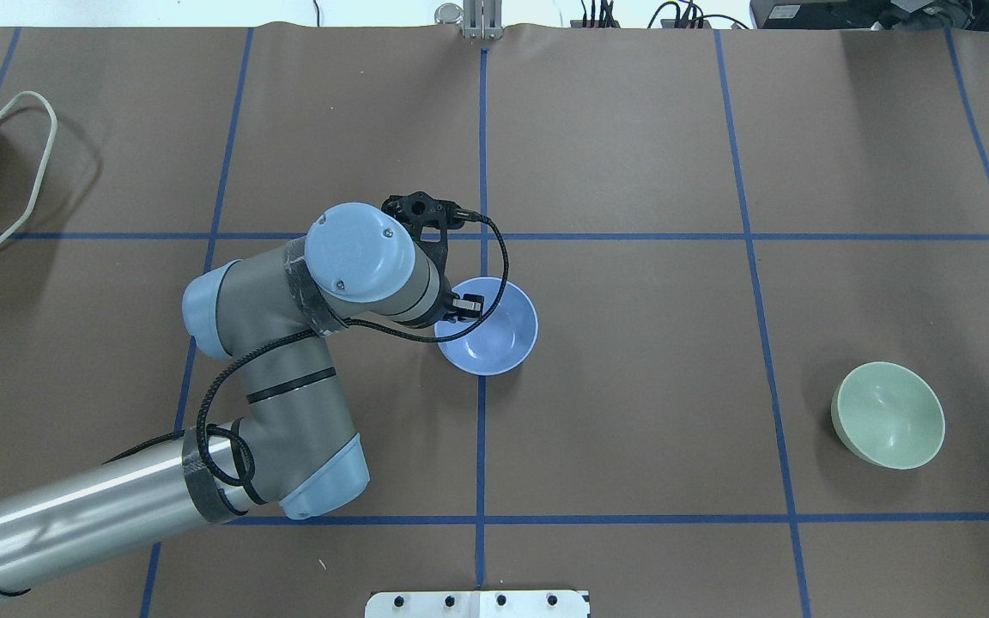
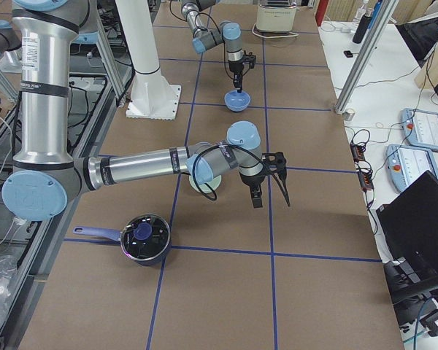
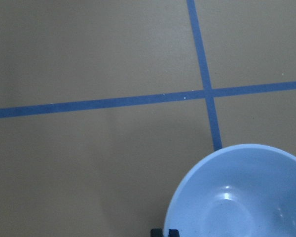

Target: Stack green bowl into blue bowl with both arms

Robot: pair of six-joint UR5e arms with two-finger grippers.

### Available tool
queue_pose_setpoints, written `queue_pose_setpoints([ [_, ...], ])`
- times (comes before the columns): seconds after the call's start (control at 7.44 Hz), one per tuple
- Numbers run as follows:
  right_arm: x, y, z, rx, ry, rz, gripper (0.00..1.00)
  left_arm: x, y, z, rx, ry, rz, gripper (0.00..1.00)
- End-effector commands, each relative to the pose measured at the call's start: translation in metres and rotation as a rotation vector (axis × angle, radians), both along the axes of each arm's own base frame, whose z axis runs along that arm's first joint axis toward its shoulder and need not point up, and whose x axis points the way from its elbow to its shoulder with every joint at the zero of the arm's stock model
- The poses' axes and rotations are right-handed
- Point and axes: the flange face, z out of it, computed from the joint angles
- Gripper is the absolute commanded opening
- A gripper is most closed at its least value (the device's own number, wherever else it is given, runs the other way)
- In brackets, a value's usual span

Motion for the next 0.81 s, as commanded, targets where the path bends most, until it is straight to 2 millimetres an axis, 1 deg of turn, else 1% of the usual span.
queue_pose_setpoints([
  [0.0, -0.017, 0.005, -0.044, -0.039, -0.087, 0.043, 1.0, -0.064, -0.025, -0.009, 0.04, 0.014, 0.008, 0.99],
  [0.13, -0.037, 0.018, -0.059, -0.059, -0.107, 0.035, 1.0, -0.124, -0.045, 0.018, 0.068, -0.003, 0.037, 0.99],
  [0.27, -0.053, 0.034, -0.063, -0.09, -0.11, 0.028, 1.0, -0.186, -0.07, 0.046, 0.12, -0.022, 0.093, 0.99],
  [0.4, -0.064, 0.053, -0.067, -0.094, -0.102, 0.007, 1.0, -0.253, -0.098, 0.088, 0.13, -0.046, 0.121, 0.99],
  [0.54, -0.071, 0.074, -0.074, -0.087, -0.099, -0.026, 1.0, -0.334, -0.119, 0.138, 0.151, -0.073, 0.14, 0.99],
  [0.67, -0.085, 0.094, -0.07, -0.092, -0.072, -0.065, 1.0, -0.423, -0.126, 0.189, 0.161, -0.079, 0.147, 0.99],
])
